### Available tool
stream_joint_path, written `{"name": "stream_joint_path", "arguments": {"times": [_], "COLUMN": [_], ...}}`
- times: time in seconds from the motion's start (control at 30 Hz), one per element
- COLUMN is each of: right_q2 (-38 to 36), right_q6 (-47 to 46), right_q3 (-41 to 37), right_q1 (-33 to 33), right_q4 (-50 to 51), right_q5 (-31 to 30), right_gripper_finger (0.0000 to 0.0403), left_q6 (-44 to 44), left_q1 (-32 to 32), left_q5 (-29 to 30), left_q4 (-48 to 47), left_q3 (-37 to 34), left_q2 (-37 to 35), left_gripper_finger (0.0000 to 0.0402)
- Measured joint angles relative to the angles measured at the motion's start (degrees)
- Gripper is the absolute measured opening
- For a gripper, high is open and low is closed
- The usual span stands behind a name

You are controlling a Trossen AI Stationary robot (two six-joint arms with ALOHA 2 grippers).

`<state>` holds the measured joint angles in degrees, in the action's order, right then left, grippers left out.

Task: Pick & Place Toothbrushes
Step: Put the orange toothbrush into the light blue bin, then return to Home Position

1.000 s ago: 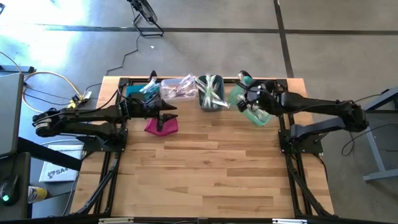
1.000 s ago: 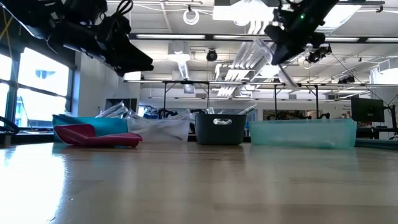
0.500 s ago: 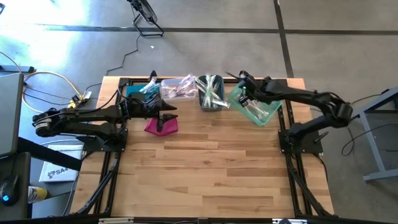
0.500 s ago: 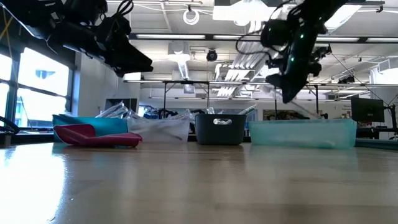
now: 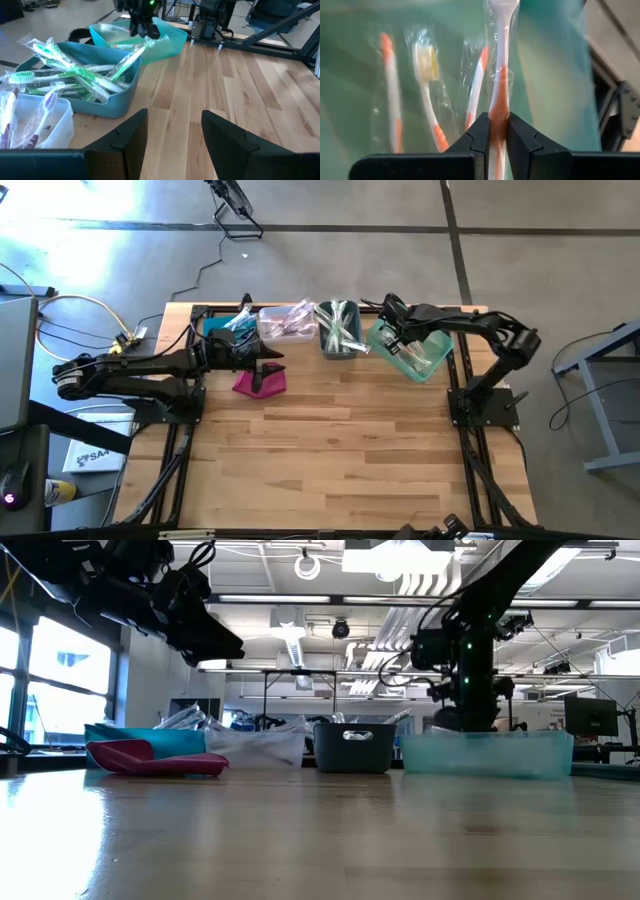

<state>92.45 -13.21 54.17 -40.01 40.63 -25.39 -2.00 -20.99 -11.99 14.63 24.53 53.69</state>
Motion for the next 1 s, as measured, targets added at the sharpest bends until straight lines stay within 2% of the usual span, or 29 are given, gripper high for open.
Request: {"name": "stream_joint_path", "arguments": {"times": [0.4,0.47,0.67,0.77,0.87,1.0], "right_q2": [4.6,4.6,4.4,2.9,-0.1,-5.3], "right_q6": [-0.4,-0.4,-0.3,-0.6,-0.7,-1.0], "right_q3": [0.1,0.1,0.1,-0.1,-0.1,-0.1], "right_q1": [-2.9,-2.9,-2.3,-2.3,-1.8,-0.4], "right_q4": [-0.4,-0.6,-0.6,-0.5,-0.3,-0.2], "right_q5": [5.0,4.7,1.5,0.6,-1.0,-0.6], "right_gripper_finger": [0.0034,0.0059,0.0166,0.0194,0.0197,0.0172], "left_q6": [0.0,0.0,0.0,0.0,0.0,0.0], "left_q1": [0.0,0.0,0.0,0.0,0.0,0.0], "left_q5": [0.0,0.0,0.0,0.0,0.1,0.1], "left_q4": [0.0,0.0,0.0,-0.1,-0.1,-0.2], "left_q3": [0.0,0.0,0.0,0.0,0.0,0.0], "left_q2": [0.0,0.0,0.0,0.0,0.0,0.0], "left_gripper_finger": [0.0181,0.0181,0.0181,0.0181,0.0181,0.0181]}}
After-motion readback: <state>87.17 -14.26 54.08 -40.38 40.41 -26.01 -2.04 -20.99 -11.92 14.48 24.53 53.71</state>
